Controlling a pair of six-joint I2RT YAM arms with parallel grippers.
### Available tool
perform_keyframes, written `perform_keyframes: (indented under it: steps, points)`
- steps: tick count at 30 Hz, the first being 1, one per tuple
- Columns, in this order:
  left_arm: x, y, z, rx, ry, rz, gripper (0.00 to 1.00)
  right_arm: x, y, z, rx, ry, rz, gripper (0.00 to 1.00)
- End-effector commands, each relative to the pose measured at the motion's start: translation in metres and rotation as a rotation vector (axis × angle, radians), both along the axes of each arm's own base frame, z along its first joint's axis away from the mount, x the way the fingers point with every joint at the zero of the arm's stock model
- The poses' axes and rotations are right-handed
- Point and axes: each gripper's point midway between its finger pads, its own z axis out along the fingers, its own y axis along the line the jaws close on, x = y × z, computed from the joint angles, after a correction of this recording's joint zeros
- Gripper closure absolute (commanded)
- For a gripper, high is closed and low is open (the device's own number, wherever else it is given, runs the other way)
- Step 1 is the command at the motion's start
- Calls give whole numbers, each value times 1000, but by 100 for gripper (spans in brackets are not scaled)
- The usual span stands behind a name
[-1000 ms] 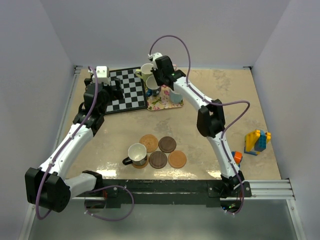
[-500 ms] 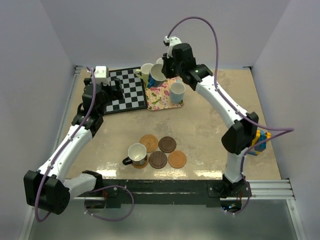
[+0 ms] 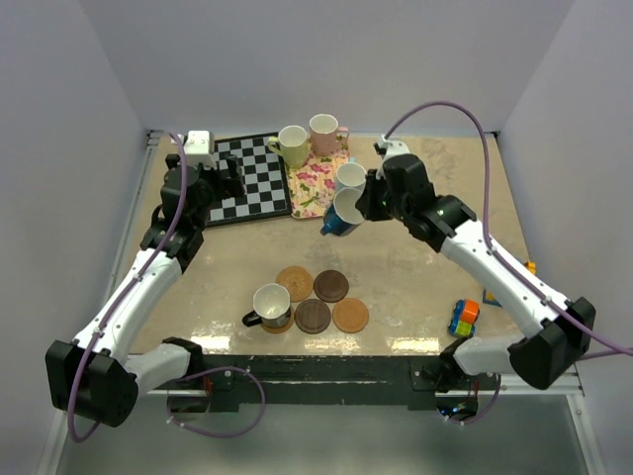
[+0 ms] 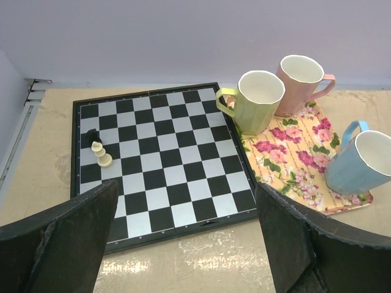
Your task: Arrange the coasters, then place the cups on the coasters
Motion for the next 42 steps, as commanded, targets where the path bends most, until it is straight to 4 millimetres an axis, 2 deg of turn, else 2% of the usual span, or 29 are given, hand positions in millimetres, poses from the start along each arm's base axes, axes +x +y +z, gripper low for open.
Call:
perform_keyframes:
  steps: [1, 2, 6, 11, 17, 20, 27, 42]
  points:
    - [0, -2, 16, -31, -49, -5, 2, -24, -7, 20, 182, -31, -98, 100]
    - [0, -3, 15, -30, -46, -5, 2, -32, -11, 20, 193, -29, -102, 100]
    - [2, -4, 13, -30, -40, -9, 2, -53, -19, -5, 197, 15, -147, 100]
    - [2, -3, 11, -28, -36, -3, 2, -84, -11, -37, 195, 76, -144, 100]
    - [2, -2, 12, -27, -39, 0, 2, -109, -7, -56, 199, 119, -132, 100]
    - [2, -2, 12, -25, -39, 1, 2, -119, 4, -66, 183, 142, -91, 100]
    - [3, -3, 12, -26, -37, -4, 2, -137, 39, -84, 119, 177, -34, 100]
    - [3, -3, 11, -27, -34, -5, 2, -148, 72, -100, 61, 175, -35, 100]
